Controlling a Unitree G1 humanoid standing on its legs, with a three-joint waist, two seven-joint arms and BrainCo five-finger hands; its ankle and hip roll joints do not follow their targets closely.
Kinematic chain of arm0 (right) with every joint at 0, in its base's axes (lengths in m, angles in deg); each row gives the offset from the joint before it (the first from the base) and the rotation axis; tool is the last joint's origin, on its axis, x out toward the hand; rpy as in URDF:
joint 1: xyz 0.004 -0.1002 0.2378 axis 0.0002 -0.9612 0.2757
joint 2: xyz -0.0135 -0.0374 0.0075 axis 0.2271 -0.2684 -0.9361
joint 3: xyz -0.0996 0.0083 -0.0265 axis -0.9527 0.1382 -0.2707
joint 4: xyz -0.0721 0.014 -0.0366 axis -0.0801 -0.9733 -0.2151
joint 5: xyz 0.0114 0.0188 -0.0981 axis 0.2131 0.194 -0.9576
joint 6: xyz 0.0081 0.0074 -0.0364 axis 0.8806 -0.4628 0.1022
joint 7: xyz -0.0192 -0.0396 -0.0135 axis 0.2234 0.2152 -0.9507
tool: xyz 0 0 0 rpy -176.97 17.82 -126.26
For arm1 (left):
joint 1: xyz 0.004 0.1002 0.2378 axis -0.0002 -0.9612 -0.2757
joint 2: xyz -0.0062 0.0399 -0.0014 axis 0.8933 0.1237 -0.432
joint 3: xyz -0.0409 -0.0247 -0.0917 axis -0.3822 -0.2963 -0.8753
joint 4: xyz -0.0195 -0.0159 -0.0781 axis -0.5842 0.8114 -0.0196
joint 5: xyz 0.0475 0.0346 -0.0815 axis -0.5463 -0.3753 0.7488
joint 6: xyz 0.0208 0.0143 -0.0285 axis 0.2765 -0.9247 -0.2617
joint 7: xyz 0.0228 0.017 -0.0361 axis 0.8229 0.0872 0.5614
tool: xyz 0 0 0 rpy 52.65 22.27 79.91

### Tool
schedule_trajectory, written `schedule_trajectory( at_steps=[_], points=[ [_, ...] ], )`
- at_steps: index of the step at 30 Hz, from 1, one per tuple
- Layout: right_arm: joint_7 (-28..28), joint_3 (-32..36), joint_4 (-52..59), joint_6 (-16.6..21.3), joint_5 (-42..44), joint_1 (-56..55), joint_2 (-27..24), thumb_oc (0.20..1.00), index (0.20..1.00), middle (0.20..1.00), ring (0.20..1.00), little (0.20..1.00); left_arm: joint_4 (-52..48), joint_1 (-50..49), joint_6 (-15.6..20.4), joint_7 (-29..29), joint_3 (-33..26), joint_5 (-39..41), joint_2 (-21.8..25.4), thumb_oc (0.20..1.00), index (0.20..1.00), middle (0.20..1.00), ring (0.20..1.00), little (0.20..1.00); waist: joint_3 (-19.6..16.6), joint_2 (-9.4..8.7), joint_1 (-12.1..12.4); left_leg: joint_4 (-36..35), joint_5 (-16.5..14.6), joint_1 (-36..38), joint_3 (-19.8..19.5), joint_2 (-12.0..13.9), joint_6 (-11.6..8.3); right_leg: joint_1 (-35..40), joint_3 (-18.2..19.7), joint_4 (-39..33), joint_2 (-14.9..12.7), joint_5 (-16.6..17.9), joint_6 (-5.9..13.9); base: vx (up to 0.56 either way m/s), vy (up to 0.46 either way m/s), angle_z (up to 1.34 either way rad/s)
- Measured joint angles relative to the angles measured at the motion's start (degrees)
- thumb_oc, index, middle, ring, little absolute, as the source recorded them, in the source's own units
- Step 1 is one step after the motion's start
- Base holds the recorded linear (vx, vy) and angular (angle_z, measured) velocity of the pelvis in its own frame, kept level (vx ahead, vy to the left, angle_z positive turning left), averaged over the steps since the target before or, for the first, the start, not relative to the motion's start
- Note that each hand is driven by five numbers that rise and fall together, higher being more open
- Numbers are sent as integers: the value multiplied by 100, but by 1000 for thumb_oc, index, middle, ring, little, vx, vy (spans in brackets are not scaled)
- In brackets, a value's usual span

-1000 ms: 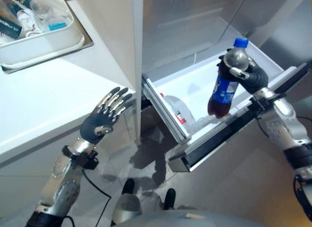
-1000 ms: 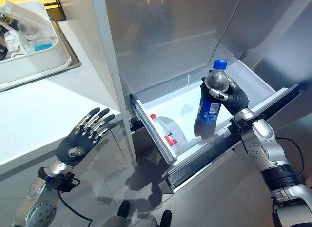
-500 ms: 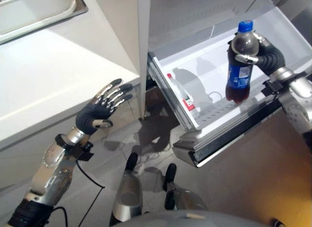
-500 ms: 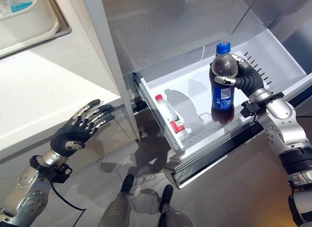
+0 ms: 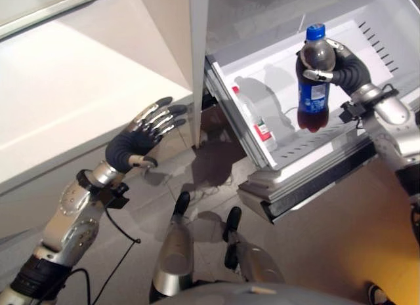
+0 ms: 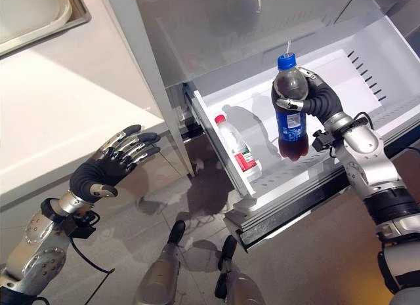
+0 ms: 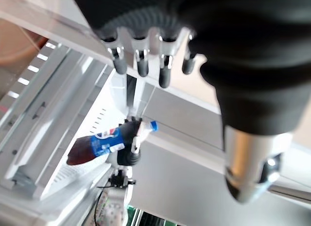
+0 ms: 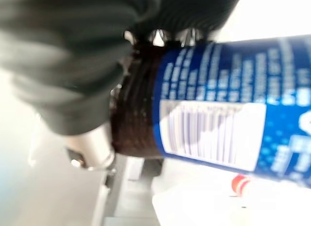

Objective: Take the drinks into the refrigerator

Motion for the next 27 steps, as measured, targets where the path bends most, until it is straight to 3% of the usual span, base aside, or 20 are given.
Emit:
schedule_trajectory(
  at_steps=[17,27],
  points=[
    [-229,-408,-962,10,-954,635,341,200,200,200,200,200,3,102,22,107,233,-3,26,1000,1000,1000,1000,1000,60,86,9,120,0,-74,3,-4,0,-93,17,138,-8,7,0,-11,2,0],
    [-64,-962,-1288,-12,-1468,985,238,200,200,200,200,200,2,152,18,75,527,-5,575,1000,1000,1000,1000,1000,60,86,86,186,0,-169,-6,-10,-1,-186,15,207,-15,7,0,0,0,0]
  ],
)
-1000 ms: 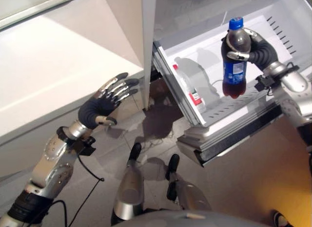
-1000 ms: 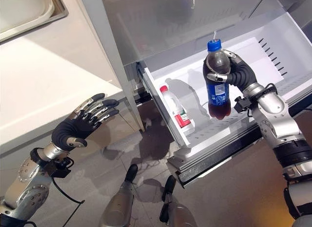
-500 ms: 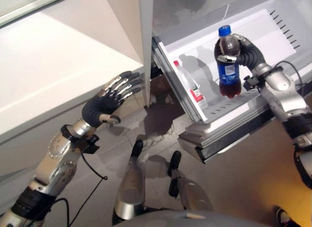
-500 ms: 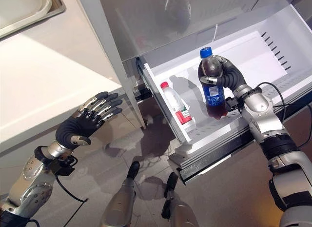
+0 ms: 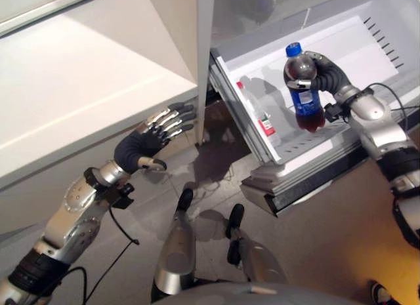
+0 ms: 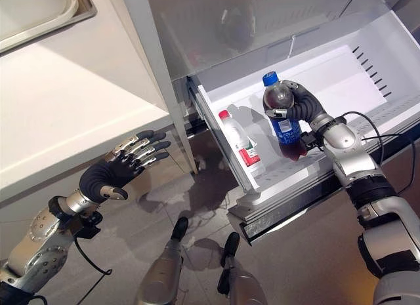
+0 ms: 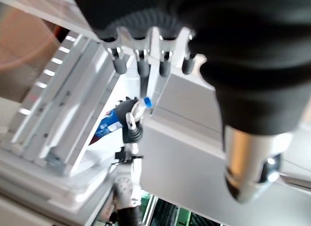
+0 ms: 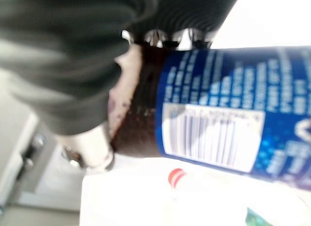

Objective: Take the drinks into the refrigerator

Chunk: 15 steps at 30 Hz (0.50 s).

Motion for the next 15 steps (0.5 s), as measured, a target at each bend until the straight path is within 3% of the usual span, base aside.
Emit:
schedule_trajectory(
  at_steps=[11,15],
  points=[
    [468,-1643,-195,-264,-637,792,-71,200,200,200,200,200,-14,194,-47,-52,333,-30,381,1000,1000,1000,1000,1000,4,-4,190,30,1,-87,-6,-10,1,-77,-14,10,-9,0,2,-3,0,1],
    [562,-1754,-197,-292,-704,876,-65,200,200,200,200,200,-14,211,-52,-51,336,-122,389,1000,1000,1000,1000,1000,22,-21,192,30,1,-96,-9,-8,1,-83,-17,10,-4,0,1,0,0,0]
  ],
)
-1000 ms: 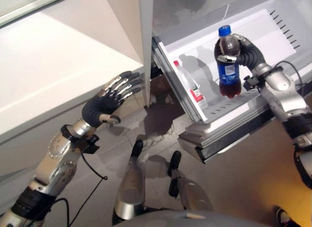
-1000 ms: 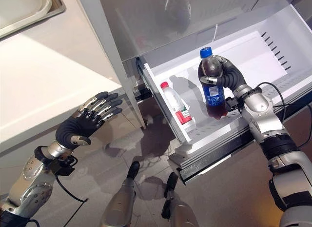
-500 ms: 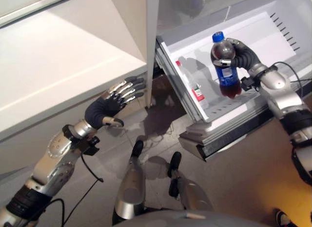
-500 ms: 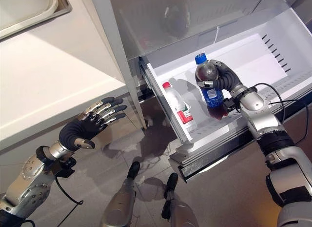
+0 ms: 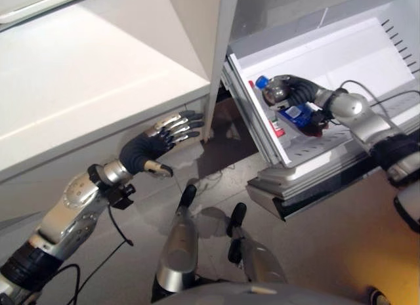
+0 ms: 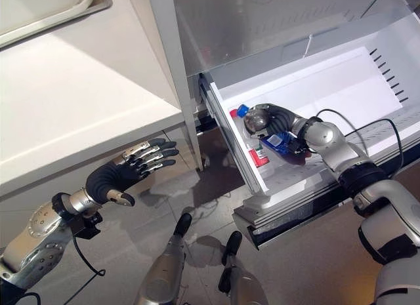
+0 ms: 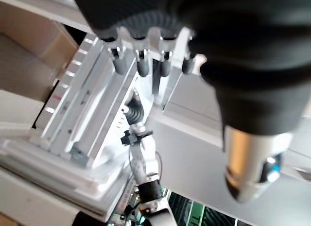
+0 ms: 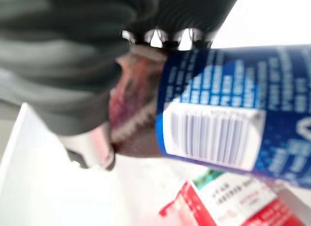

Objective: Take the drinks into the refrigerator

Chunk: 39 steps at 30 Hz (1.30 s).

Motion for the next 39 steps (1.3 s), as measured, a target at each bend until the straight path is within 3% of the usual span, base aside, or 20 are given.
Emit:
schedule_trajectory(
  at_steps=[11,28,39],
  points=[
    [71,-264,82,-127,-15,418,-412,200,200,200,200,200,0,149,-45,-7,-13,3,173,1000,1000,1000,1000,1000,276,-123,-1,71,5,-243,-84,-9,-8,-151,-96,1,5,4,-2,0,-9,3],
    [23,-521,-299,-204,-26,869,-714,200,200,200,200,200,0,247,-51,11,-18,5,177,1000,1000,1000,1000,1000,415,-128,-15,118,17,-512,-144,-17,-22,-396,-163,29,5,12,-10,-1,0,1],
    [-284,-581,-697,-284,-389,1149,-539,200,200,200,200,200,0,330,-112,127,-19,1,208,1000,1000,1000,1000,1000,431,-120,-85,127,18,-586,-134,-8,-22,-473,-153,35,8,18,-15,0,0,0]
  ],
)
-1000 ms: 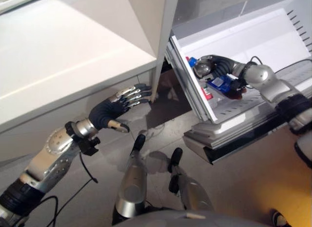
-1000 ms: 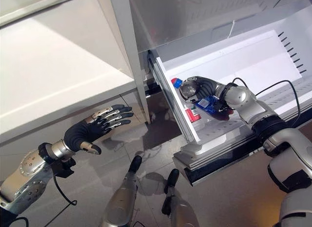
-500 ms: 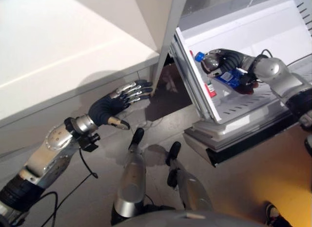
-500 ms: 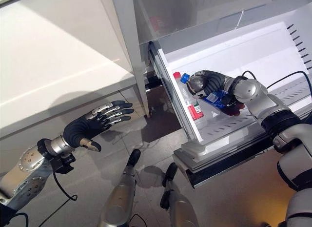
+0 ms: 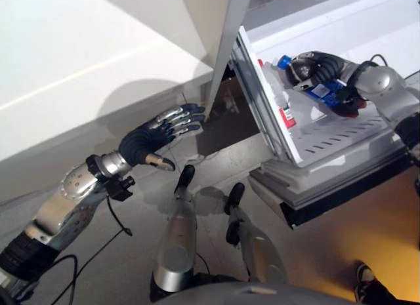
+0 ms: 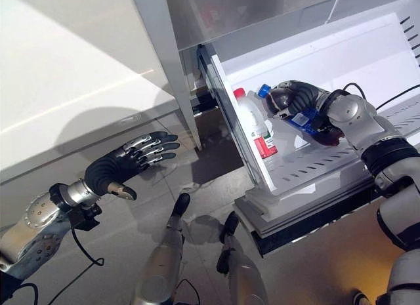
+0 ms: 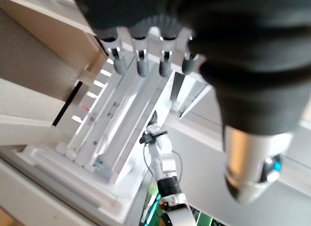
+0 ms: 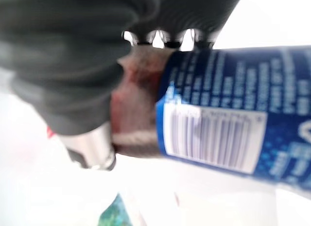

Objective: Take the drinks into the refrigerator

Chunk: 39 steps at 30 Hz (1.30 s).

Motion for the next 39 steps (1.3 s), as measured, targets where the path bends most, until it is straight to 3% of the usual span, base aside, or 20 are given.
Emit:
schedule_trajectory(
  at_steps=[15,32,33,34,35,39],
  points=[
    [-407,196,-593,-152,-783,284,768,200,200,200,200,200,-1,-94,-110,131,-24,-97,-245,1000,1000,1000,1000,1000,3,-1,-74,48,0,-112,127,25,0,-153,132,0,17,68,-12,-4,9,-4],
    [-499,278,-664,-153,-952,285,808,200,200,200,200,200,-2,-115,-152,215,-22,-100,-344,1000,1000,1000,1000,1000,4,-3,-71,49,0,-129,129,26,0,-173,135,0,18,74,-11,0,0,0],
    [-500,279,-664,-153,-952,286,809,285,285,285,285,285,-2,-115,-152,218,-22,-101,-343,1000,1000,1000,1000,1000,4,-3,-72,49,0,-130,130,26,0,-173,135,0,18,74,-11,0,0,0],
    [-500,281,-664,-153,-953,286,809,956,956,956,956,956,-2,-115,-152,219,-22,-101,-344,1000,1000,1000,1000,1000,4,-3,-72,49,0,-130,131,26,0,-174,135,0,18,74,-11,0,0,0],
    [-500,289,-664,-153,-952,286,812,1000,1000,1000,1000,1000,-2,-115,-152,220,-22,-102,-344,1000,1000,1000,1000,1000,4,-3,-73,49,0,-130,132,26,0,-175,137,0,18,74,-11,0,0,0],
    [-557,323,-797,-160,-1005,412,812,1000,1000,1000,1000,1000,-2,-116,-152,222,-21,-103,-343,1000,1000,1000,1000,1000,4,-4,-84,57,0,-130,140,28,0,-177,151,0,20,84,-13,0,0,0]
  ],
)
